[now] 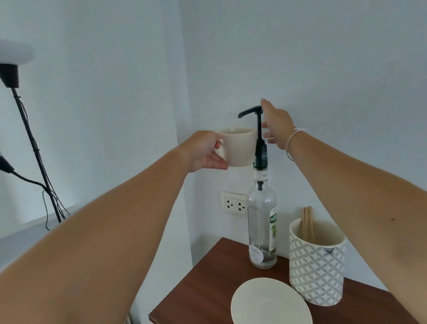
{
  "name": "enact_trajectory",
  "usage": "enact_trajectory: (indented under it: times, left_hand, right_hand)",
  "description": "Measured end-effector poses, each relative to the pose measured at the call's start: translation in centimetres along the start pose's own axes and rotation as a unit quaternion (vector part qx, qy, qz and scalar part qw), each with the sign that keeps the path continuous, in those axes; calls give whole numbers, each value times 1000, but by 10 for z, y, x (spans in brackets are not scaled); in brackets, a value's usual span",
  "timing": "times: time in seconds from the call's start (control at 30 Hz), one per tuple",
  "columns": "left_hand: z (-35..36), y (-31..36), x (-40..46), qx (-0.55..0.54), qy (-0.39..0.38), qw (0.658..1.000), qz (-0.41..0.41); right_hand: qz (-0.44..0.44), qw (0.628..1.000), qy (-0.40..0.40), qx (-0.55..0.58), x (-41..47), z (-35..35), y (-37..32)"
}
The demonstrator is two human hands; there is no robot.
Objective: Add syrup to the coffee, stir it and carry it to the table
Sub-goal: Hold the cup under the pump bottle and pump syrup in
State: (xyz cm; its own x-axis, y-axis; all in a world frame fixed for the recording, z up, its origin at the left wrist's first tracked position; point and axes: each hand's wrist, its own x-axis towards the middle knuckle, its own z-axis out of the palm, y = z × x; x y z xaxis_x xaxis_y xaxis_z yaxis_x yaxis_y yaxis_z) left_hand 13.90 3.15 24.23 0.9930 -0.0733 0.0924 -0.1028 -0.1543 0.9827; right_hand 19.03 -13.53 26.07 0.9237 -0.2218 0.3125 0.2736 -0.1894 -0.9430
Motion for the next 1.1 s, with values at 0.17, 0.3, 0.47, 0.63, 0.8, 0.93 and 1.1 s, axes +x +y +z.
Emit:
enact_trajectory:
  times: [0.17, 0.3, 0.47, 0.63, 0.8, 0.93, 1.1]
  left_hand:
    - [1, 1, 8, 2, -1, 1000, -8]
    - [0, 2, 13, 0, 4, 1000, -10]
    - [0, 8, 18, -3, 5, 1000, -4]
    - [-2, 10, 21, -11, -4, 1000, -4]
    - [-2, 13, 21, -12, -13, 1000, -1]
    - [-1, 13, 22, -20, -19, 1000, 3]
    - [-2, 9, 24, -21, -15, 1000, 1]
  right_hand:
    - [11, 999, -36, -13, 7, 7, -1]
    - [4, 999, -45, -29, 10, 8, -7]
    - [-3, 998, -49, -49, 12, 12, -13]
    - [16, 993, -84, -78, 16, 12, -7]
    - [9, 994, -79, -69, 19, 8, -6]
    - [2, 996, -68, -57, 18, 6, -5]
    - [-4, 997, -55, -57, 16, 12, -3]
